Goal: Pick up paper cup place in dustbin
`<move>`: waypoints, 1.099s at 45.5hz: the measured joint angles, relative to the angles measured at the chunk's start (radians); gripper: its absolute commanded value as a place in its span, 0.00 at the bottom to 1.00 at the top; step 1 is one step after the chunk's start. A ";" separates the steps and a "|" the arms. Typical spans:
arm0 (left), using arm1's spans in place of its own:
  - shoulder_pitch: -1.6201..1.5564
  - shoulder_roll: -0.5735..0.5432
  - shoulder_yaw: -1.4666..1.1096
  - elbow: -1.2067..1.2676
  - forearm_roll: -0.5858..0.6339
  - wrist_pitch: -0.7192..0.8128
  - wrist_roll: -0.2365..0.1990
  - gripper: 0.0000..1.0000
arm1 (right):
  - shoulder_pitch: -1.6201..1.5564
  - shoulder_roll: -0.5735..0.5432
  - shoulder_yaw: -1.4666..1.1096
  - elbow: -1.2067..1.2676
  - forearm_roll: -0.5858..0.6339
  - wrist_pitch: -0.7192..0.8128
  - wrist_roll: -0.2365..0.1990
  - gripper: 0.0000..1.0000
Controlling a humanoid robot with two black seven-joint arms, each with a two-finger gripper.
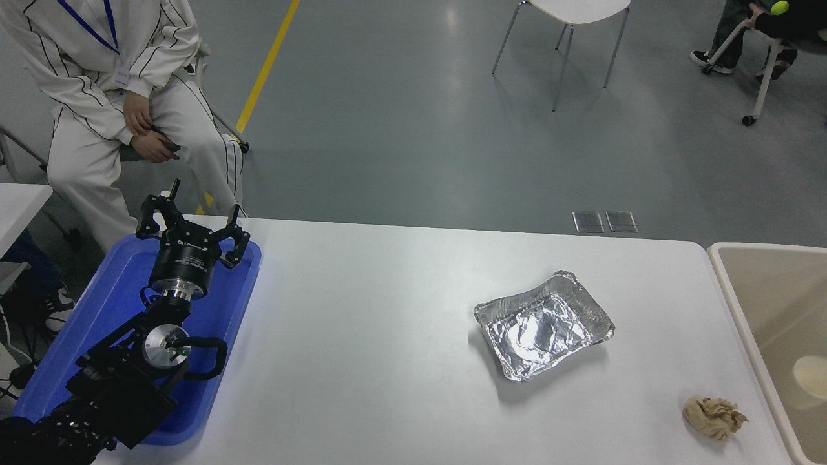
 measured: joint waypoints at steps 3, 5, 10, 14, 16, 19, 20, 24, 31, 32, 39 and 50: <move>0.000 0.000 0.000 0.000 0.000 0.000 0.000 1.00 | -0.001 0.001 0.000 0.000 0.000 -0.008 0.000 0.93; 0.000 0.000 0.000 0.000 0.000 0.000 0.000 1.00 | -0.001 0.002 0.000 0.000 0.000 -0.012 0.000 0.96; 0.000 0.000 0.000 0.000 0.000 0.000 0.000 1.00 | -0.002 0.007 0.000 -0.003 0.000 -0.020 0.001 0.98; 0.000 0.000 0.000 0.000 0.000 0.000 0.000 1.00 | -0.007 0.020 -0.001 -0.019 0.000 -0.025 0.001 0.98; 0.000 0.000 0.000 0.000 0.000 0.000 0.000 1.00 | -0.012 0.030 -0.001 -0.032 0.000 -0.026 0.002 0.99; 0.001 0.000 0.000 0.001 0.000 0.000 0.000 1.00 | -0.020 0.043 -0.002 -0.052 0.000 -0.027 0.002 0.99; 0.001 0.000 0.000 0.001 0.000 0.000 0.000 1.00 | -0.023 0.049 -0.002 -0.060 0.000 -0.028 0.002 0.99; 0.001 0.000 0.000 0.001 0.000 0.000 -0.001 1.00 | -0.031 0.064 -0.002 -0.077 0.000 -0.028 0.002 0.99; 0.001 0.000 0.000 0.001 0.000 0.000 -0.001 1.00 | -0.024 0.075 -0.002 -0.075 -0.002 -0.028 0.002 1.00; 0.001 0.000 0.000 0.001 0.000 0.000 -0.001 1.00 | -0.019 0.074 -0.001 -0.071 -0.002 -0.028 0.003 0.99; 0.001 0.000 0.000 0.002 0.000 0.000 -0.001 1.00 | 0.037 0.025 -0.004 0.012 -0.008 -0.025 0.003 1.00; 0.000 0.000 0.000 0.001 0.000 0.000 0.000 1.00 | 0.203 -0.087 -0.066 0.266 -0.080 -0.020 0.003 1.00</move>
